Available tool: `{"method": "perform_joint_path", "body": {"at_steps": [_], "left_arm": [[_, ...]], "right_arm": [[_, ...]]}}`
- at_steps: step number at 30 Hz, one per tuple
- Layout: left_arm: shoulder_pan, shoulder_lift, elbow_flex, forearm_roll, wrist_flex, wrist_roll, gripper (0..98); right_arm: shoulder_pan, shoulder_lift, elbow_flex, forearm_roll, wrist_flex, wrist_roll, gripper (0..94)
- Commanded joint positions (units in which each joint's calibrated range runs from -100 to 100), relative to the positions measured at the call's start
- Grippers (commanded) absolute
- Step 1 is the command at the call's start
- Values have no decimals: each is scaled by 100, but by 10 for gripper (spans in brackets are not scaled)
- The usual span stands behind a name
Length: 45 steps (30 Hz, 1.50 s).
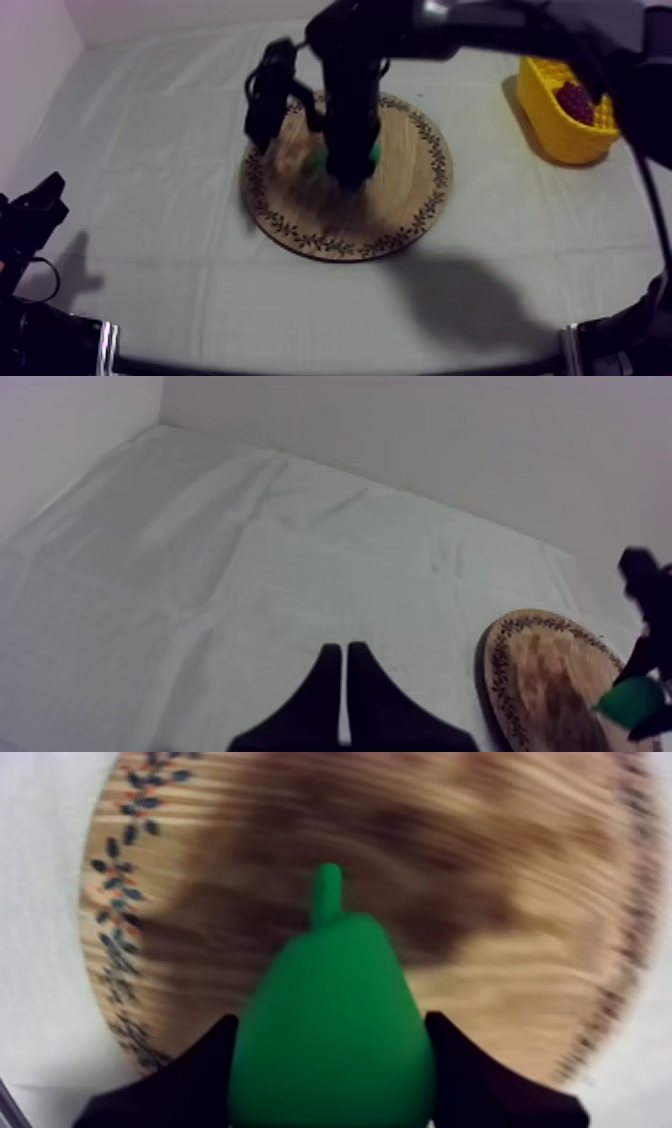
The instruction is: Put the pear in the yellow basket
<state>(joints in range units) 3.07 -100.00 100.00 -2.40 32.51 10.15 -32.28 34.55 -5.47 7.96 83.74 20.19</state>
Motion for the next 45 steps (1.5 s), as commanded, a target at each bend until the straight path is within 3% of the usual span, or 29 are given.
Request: {"method": "perform_joint_path", "body": {"at_steps": [1,8,16,26,33,45], "left_arm": [[1,0,0,-2,-1,-1,1],[1,0,0,-2,-1,-1,1],[1,0,0,-2,-1,-1,1],[1,0,0,-2,-1,-1,1],[1,0,0,-2,-1,-1,1],[1,0,0,-2,-1,-1,1]], "right_arm": [[183,-545,-44,134,-89,-11,364],[1011,-1735,-173,521,-664,-393,372],[2146,-2356,-208,896,-1111,-1201,378],[3324,-2516,422,1148,-1401,-1755,371],[3708,-2488,1264,1181,-1676,-1849,379],[3834,-2119,2538,914,-2493,-1915,432]]}}
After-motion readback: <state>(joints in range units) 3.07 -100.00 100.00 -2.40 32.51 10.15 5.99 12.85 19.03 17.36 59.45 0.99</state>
